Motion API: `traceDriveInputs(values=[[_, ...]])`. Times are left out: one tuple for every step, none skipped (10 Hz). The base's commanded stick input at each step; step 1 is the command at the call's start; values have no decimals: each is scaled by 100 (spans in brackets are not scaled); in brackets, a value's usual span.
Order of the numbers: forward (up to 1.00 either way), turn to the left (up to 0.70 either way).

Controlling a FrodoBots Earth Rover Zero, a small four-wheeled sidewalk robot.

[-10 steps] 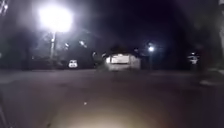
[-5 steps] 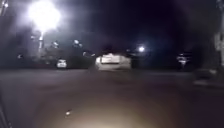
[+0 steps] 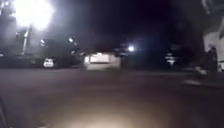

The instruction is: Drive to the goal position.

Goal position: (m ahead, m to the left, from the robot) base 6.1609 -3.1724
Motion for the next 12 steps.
traceDriveInputs(values=[[70,0],[70,0],[70,0],[70,0],[70,0],[70,0],[70,0],[70,0],[70,0],[70,0],[70,0],[70,-8]])
